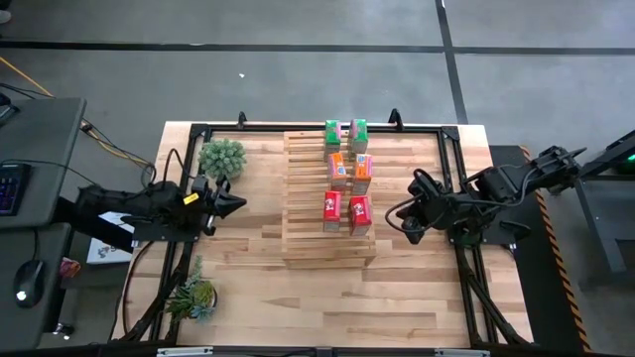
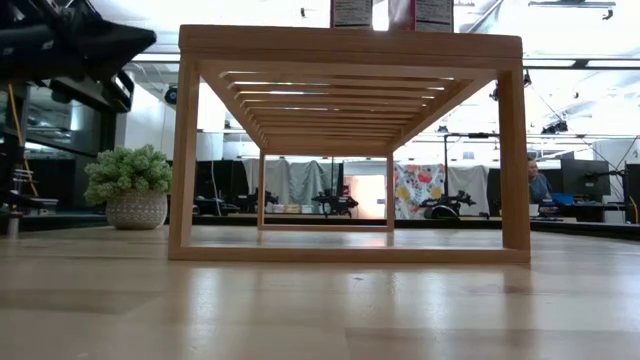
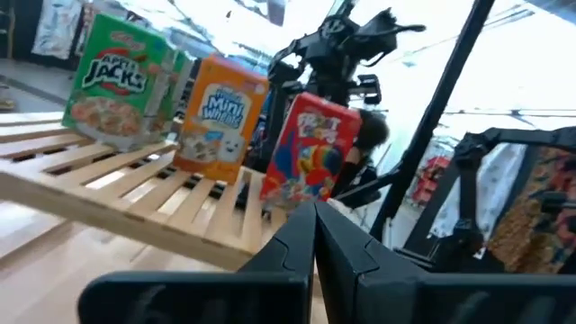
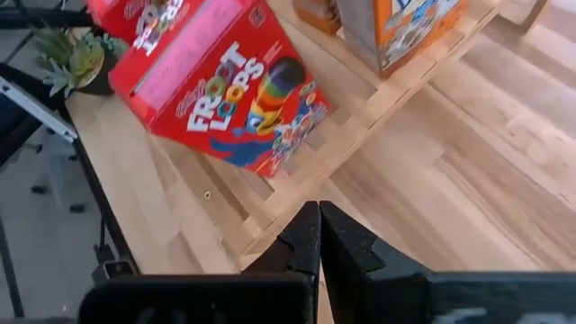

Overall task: Stack cereal on shelf
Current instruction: Return to Home Position

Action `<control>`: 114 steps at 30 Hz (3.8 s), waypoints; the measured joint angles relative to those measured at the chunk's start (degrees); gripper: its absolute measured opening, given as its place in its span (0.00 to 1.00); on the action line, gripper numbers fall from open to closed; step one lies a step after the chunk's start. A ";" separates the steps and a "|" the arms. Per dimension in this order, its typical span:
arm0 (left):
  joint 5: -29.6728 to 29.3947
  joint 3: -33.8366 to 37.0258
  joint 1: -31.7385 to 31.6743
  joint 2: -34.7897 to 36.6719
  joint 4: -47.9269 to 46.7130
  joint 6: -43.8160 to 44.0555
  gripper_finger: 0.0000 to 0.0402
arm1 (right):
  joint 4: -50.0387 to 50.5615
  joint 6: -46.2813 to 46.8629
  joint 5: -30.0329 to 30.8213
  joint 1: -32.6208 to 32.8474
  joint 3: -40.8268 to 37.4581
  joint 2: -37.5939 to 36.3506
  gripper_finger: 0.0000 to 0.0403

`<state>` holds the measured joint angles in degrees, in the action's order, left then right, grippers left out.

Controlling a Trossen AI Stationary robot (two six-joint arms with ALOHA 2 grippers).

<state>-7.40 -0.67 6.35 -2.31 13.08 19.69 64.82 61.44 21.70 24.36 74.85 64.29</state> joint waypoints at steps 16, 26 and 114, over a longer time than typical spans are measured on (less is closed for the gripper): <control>2.40 -0.04 -1.47 1.05 -5.43 1.66 0.00 | -6.63 -2.47 5.20 10.67 -13.67 -16.37 0.00; 2.27 -0.04 -1.47 1.03 -5.84 1.63 0.00 | -52.89 -24.53 4.86 4.28 -48.13 -45.22 0.00; 2.27 -0.04 -1.44 1.03 -5.99 0.72 0.00 | -66.65 -42.01 -13.93 -15.72 -74.23 -63.45 0.00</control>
<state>-5.13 -0.71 4.91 -1.28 7.09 20.40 -1.83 19.42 7.77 8.64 0.62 0.84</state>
